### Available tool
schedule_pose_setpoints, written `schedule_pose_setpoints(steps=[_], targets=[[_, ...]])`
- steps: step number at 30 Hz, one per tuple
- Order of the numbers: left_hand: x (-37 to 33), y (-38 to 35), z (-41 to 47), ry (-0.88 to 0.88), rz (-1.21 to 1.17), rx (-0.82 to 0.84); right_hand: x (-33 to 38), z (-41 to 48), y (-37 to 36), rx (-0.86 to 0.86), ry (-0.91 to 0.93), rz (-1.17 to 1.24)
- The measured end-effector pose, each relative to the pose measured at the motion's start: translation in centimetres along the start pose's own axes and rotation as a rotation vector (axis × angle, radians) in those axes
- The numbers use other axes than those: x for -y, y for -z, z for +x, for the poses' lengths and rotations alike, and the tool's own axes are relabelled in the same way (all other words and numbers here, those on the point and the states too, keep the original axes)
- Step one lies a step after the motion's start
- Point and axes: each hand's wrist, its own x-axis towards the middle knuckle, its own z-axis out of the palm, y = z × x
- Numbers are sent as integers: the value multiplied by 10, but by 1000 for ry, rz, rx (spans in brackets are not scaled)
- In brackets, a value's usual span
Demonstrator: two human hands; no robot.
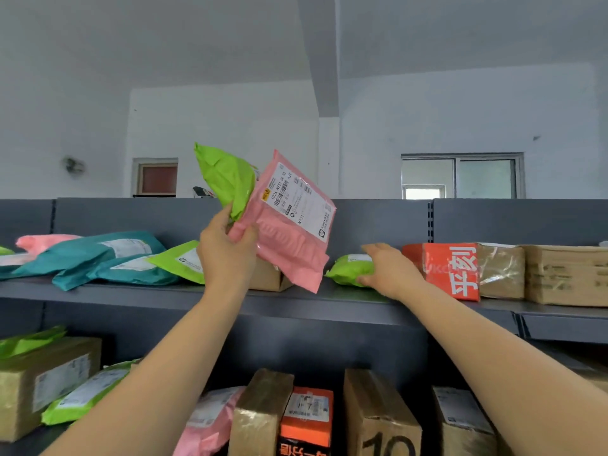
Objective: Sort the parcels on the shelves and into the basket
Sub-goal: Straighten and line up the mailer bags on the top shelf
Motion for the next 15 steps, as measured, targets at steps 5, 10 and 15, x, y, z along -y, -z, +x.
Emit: schedule_pose_setpoints(steps=[5, 10, 15], targets=[[2, -5, 3, -27, 84, -14, 8, 19, -14, 87, -127, -122], [-2, -10, 2, -64, 141, -6, 14, 17, -7, -114, -154, -129], [-3, -9, -8, -44, 143, -17, 9, 0, 11, -358, -257, 225]])
